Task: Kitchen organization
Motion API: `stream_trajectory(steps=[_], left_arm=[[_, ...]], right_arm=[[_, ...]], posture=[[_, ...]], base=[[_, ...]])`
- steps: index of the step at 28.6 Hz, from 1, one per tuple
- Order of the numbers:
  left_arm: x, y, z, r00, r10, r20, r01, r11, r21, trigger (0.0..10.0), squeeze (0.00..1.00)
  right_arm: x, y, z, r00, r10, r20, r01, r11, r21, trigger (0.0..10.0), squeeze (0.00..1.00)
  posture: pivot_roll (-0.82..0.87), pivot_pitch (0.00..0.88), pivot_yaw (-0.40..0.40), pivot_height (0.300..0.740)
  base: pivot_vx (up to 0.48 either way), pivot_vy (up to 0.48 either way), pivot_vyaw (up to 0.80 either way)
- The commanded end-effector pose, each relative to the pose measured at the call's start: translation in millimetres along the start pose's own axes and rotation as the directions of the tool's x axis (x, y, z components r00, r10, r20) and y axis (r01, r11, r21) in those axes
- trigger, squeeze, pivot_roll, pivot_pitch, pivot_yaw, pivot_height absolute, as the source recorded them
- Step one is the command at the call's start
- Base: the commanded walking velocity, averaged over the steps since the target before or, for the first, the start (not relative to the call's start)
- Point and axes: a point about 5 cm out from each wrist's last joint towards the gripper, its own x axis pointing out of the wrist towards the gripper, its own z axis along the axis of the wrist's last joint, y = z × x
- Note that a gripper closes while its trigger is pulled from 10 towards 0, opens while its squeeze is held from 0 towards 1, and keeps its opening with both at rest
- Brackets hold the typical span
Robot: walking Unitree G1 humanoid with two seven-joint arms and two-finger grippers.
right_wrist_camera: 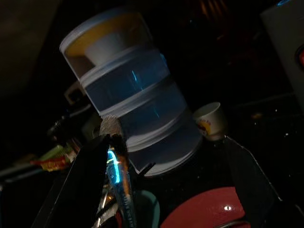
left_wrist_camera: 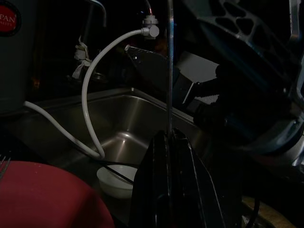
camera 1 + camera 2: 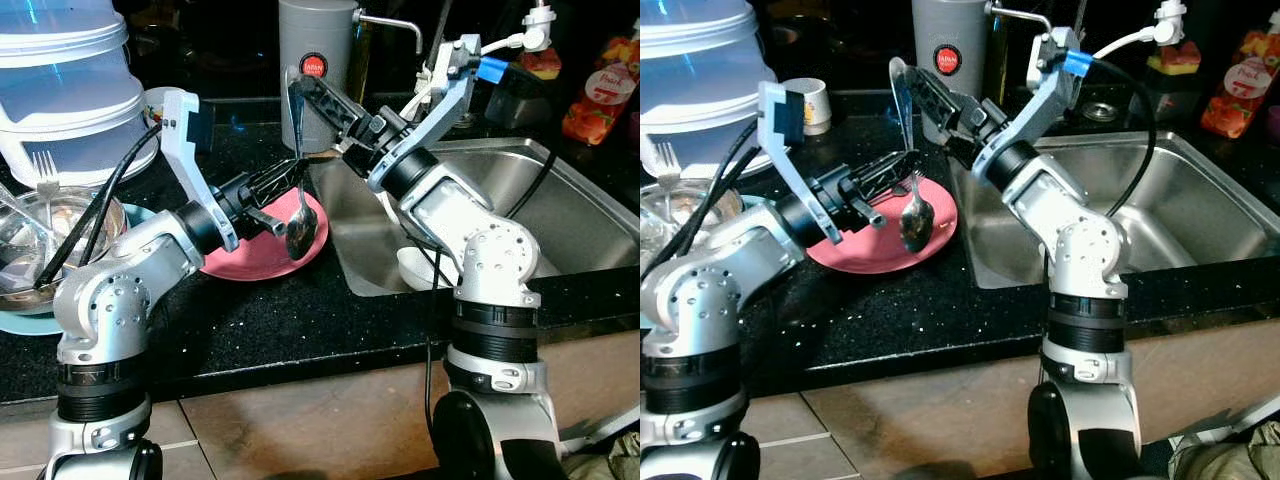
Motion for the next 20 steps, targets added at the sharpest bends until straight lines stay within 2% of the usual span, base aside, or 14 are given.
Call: stream_trajectory(steps=[1,5,9,14,17,20], left_arm=[[-0.4,-3.2,1,1.000,-0.027,0.002,0.027,1.000,0.006,0.0,0.00],[-1.2,-2.9,1,1.000,-0.030,-0.003,0.030,1.000,0.008,0.0,0.00],[-1.7,-4.1,0,0.999,-0.037,-0.009,0.037,0.999,0.010,0.0,0.00],[-2.6,-4.6,-1,0.999,-0.040,-0.016,0.040,0.999,0.003,0.0,0.00],[-2.8,-2.1,-1,0.999,-0.030,-0.012,0.030,1.000,-0.004,0.0,0.00],[-3.0,0.2,0,1.000,-0.020,-0.008,0.020,1.000,-0.003,0.0,0.00]], right_arm=[[-1.9,-1.0,-3,0.999,-0.016,-0.028,0.014,0.998,-0.067,10.0,0.00],[-2.9,-0.1,-6,0.998,-0.003,-0.059,-0.005,0.991,-0.137,10.0,0.00],[-3.6,0.1,-9,0.997,-0.004,-0.072,-0.007,0.987,-0.162,10.0,0.00],[-3.9,4.3,-10,0.996,0.038,-0.078,-0.049,0.988,-0.150,10.0,0.00],[-5.2,10.5,-8,0.992,0.109,-0.070,-0.116,0.989,-0.091,10.0,0.00],[-6.9,14.0,-7,0.987,0.145,-0.075,-0.152,0.983,-0.106,10.0,0.00]], posture=[[0.04,0.062,-0.033,0.740],[0.04,0.067,-0.031,0.740],[0.04,0.068,-0.033,0.740],[0.05,0.067,-0.033,0.740],[0.05,0.066,-0.032,0.740],[0.04,0.069,-0.029,0.740]], base=[[0.000,0.000,0.00],[0.000,0.000,0.00],[0.000,0.000,0.00],[0.000,0.000,0.00],[0.000,0.000,0.00],[0.000,0.000,0.00]])
